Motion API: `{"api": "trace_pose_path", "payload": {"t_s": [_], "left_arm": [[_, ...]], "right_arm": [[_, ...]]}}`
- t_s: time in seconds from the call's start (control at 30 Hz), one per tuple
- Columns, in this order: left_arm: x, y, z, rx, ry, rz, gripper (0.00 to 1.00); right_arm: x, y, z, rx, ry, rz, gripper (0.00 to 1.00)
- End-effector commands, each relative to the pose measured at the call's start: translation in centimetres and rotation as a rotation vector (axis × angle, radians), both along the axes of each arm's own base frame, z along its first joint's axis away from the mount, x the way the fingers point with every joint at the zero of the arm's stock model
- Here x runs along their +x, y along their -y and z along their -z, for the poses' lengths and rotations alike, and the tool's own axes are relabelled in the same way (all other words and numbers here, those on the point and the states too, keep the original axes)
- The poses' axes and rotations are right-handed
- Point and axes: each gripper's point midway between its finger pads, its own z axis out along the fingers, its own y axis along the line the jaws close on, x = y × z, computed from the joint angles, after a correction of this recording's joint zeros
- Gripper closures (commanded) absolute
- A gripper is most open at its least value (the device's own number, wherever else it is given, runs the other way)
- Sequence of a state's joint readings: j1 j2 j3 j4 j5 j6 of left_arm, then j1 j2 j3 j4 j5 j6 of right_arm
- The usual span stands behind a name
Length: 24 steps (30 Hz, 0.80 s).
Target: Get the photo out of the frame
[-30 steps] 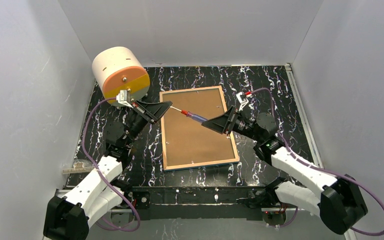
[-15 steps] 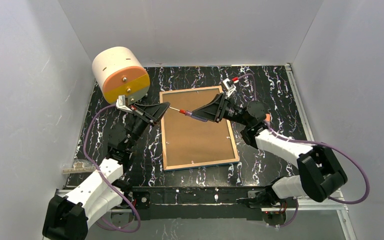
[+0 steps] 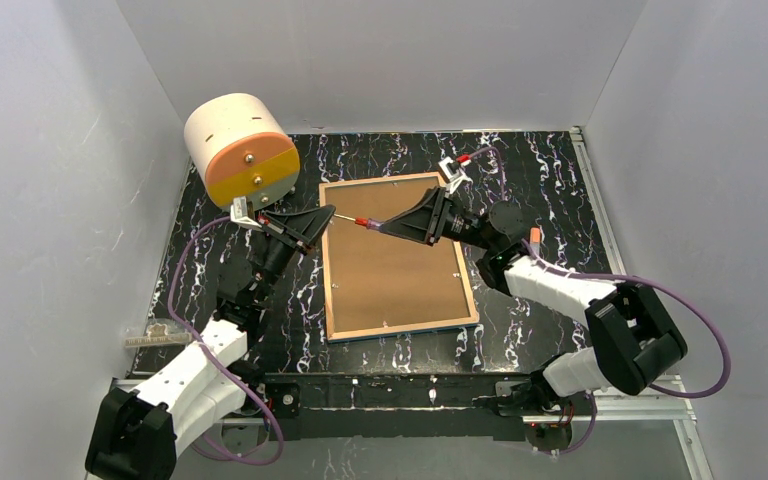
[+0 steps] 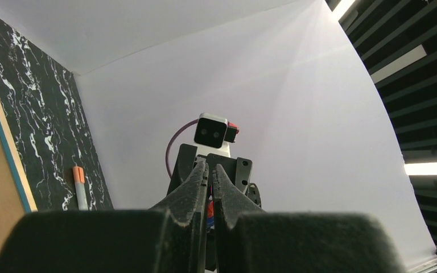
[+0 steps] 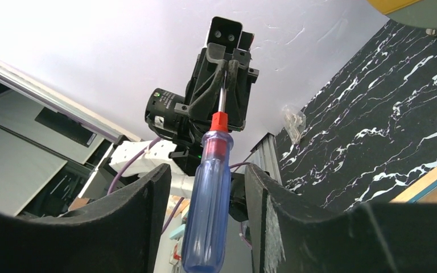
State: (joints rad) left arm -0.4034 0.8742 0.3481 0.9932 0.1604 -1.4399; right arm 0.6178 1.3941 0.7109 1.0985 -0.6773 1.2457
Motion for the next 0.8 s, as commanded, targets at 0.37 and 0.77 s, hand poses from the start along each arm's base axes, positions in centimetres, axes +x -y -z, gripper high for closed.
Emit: {"api": "trace_pose_path", "payload": {"t_s": [0.37, 0.77], "left_arm": [[-0.2, -0.5, -0.1, -0.026, 0.023, -0.027, 1.00], [0.0, -0.7, 0.4, -0.030, 0.011, -0.039, 1.00]], "right_arm": [[0.6, -1.5, -2.0, 0.005, 0.075, 0.041, 0.55], [0.4, -1.7, -1.5, -0.003, 0.055, 0.039, 0.61]]}}
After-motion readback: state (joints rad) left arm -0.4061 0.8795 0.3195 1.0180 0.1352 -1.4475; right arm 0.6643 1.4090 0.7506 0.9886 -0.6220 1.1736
